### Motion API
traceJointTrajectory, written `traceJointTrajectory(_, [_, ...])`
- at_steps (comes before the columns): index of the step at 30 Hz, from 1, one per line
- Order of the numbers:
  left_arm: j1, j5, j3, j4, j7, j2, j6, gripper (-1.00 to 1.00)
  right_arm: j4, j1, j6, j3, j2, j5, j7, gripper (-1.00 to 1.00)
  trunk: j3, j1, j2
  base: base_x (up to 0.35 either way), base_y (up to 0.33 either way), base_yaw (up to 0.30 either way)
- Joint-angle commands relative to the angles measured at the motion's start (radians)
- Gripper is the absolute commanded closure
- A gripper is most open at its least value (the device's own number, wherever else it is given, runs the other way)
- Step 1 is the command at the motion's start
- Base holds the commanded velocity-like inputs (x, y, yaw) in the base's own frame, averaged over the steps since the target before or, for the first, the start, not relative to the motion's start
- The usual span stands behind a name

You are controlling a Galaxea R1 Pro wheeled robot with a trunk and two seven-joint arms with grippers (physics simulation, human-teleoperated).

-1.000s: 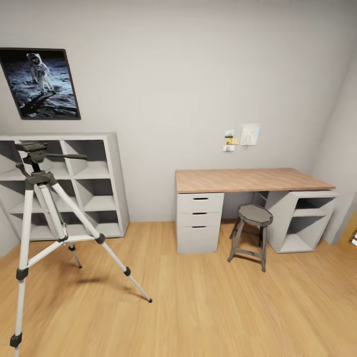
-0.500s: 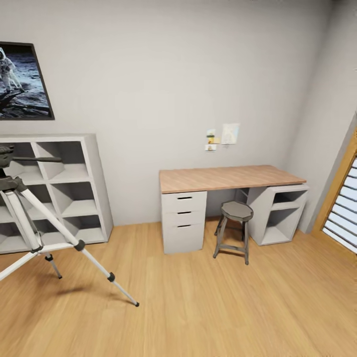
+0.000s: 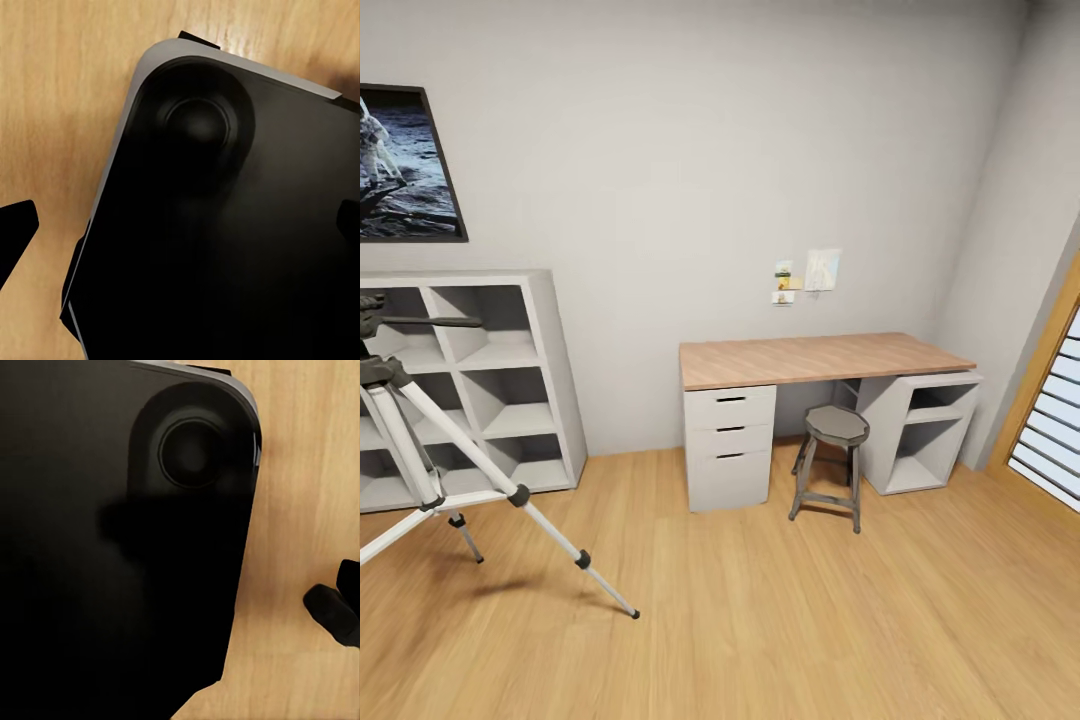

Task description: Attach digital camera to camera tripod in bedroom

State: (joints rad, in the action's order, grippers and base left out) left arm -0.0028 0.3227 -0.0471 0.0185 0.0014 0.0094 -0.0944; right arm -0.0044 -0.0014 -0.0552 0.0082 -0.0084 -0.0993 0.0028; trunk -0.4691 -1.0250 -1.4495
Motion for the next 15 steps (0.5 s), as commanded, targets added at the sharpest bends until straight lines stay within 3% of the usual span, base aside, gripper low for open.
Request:
traceJointTrajectory(1, [0.000,0.001,-0.004,0.000,0.000,0.000,-0.002,-1.00,0.000,0.000,-0.002,0.000,0.000,-0.010,0.000,-1.00,-0.001,0.000,0.000,0.000,0.000,0.000])
traceJointTrajectory(15, [0.000,0.006,-0.008,-0.001,-0.001,-0.002,-0.002,-1.00,0.000,0.000,-0.002,0.000,-0.002,-0.010,0.000,-1.00,-0.001,0.000,0.000,0.000,0.000,0.000])
